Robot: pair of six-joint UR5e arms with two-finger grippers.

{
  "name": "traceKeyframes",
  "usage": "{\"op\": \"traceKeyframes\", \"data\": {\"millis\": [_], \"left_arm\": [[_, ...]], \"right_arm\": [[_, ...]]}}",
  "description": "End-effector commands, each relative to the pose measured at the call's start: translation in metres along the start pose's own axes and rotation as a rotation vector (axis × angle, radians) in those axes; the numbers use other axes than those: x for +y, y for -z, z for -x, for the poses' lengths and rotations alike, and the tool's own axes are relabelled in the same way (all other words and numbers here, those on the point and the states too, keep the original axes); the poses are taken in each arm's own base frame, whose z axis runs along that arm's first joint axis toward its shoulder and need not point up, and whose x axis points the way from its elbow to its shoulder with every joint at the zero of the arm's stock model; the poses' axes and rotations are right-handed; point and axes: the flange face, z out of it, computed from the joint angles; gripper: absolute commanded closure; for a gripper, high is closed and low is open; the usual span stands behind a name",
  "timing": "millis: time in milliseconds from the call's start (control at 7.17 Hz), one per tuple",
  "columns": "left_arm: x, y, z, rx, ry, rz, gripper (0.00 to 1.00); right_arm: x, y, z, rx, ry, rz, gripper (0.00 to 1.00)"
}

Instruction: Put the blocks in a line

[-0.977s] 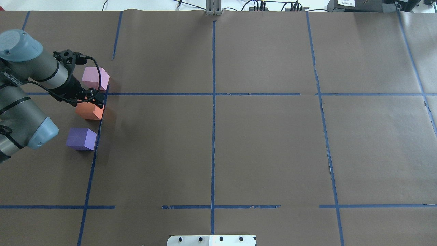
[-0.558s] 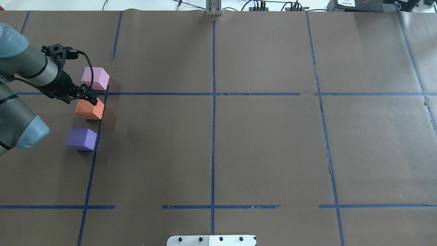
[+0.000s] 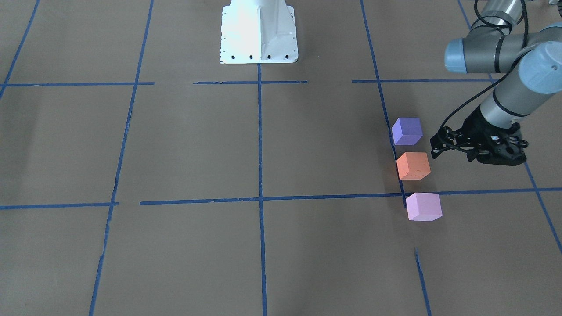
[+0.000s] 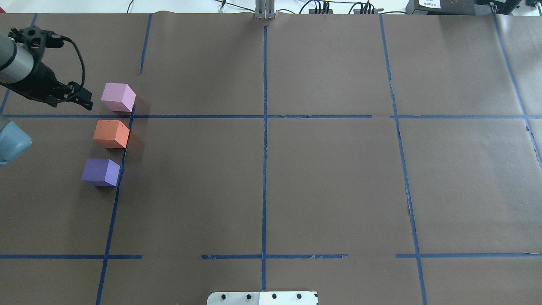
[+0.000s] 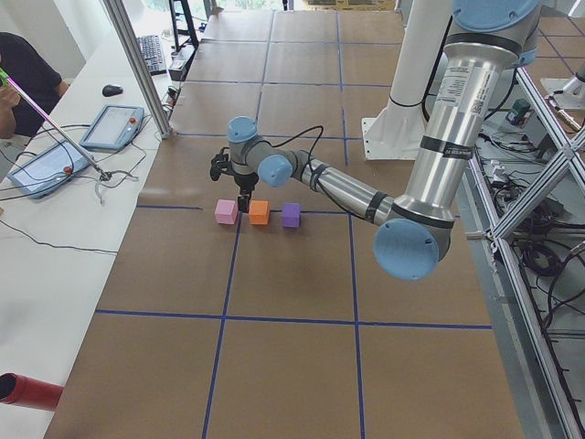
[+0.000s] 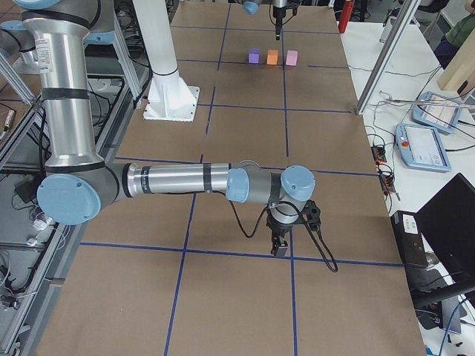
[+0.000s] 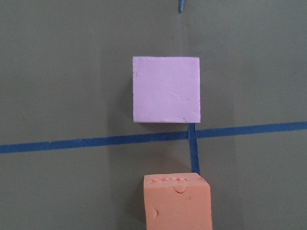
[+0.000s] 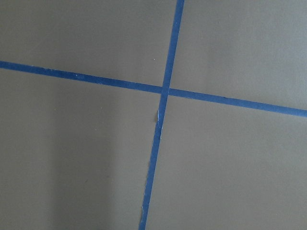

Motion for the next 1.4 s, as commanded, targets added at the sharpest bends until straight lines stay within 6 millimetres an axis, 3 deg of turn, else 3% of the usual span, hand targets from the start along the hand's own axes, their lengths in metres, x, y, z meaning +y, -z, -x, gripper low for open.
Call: {"op": "traceKeyframes", "data": {"millis": [0, 279, 419, 558, 698, 837, 1256], "left_arm": [[0.007, 0.04, 0.102, -0.066, -0.115, -0.045, 0.0], [0.046, 0.048, 0.19, -0.108, -0.144, -0.023, 0.0], [0.054, 0.077, 0.236, -0.128, -0.097, -0.056, 0.0], [0.091, 0.077, 0.272, -0.084, -0.081, -0.029, 0.0], [0.109, 0.083, 0.307, -0.075, -0.104, -0.026, 0.0], [0.12, 0.076, 0.329, -0.076, -0.133, -0.01, 0.0], [0.122, 0.072, 0.337, -0.055, -0.092, 0.01, 0.0]], "right_arm": [[0.0, 0.0, 0.0, 0.0, 0.0, 0.0, 0.0], [0.0, 0.0, 0.0, 0.0, 0.0, 0.0, 0.0], [0.0, 0.0, 0.0, 0.0, 0.0, 0.0, 0.0], [0.0, 0.0, 0.0, 0.0, 0.0, 0.0, 0.0], [0.0, 0.0, 0.0, 0.0, 0.0, 0.0, 0.0], [0.0, 0.0, 0.0, 0.0, 0.0, 0.0, 0.0], [0.0, 0.0, 0.0, 0.0, 0.0, 0.0, 0.0]]}}
